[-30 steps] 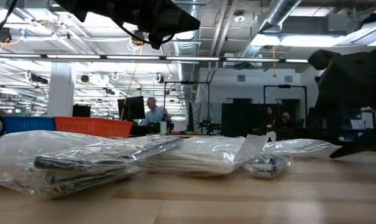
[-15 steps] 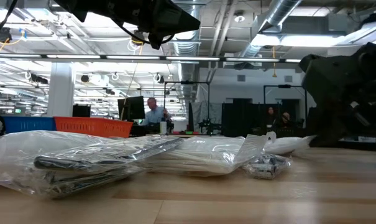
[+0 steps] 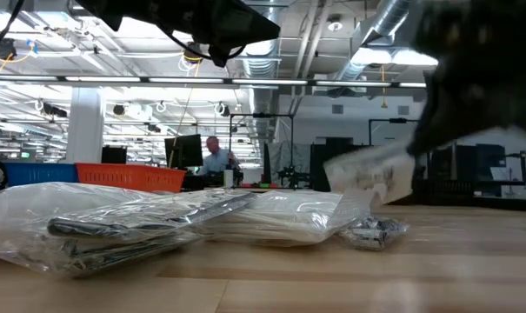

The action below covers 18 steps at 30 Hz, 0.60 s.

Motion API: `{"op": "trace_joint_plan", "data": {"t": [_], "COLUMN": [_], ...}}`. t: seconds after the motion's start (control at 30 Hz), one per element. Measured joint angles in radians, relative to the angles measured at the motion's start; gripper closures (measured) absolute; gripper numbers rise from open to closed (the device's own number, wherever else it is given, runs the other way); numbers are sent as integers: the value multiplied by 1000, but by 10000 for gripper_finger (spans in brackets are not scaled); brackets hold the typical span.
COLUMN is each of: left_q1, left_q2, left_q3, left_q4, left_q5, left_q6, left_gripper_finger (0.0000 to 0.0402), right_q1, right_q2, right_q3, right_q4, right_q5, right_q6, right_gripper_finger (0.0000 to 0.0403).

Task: Pick & Place Travel size toiletries
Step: Put the cotton pack into the left black bin

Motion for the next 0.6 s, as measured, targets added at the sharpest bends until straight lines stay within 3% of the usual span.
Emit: {"op": "trace_joint_plan", "data": {"t": [0.2,0.6], "left_q1": [-6,-6], "left_q2": [0,0], "left_q3": [0,0], "left_q4": [0,-10], "left_q5": [5,22], "left_q6": [28,34], "left_gripper_finger": [364,233], "right_q1": [-6,-13], "right_q2": [-161,-399], "right_q3": [28,30], "right_q4": [4,12], "right_q5": [4,33], "right_q6": [32,101], "right_gripper_finger": [402,402]}}
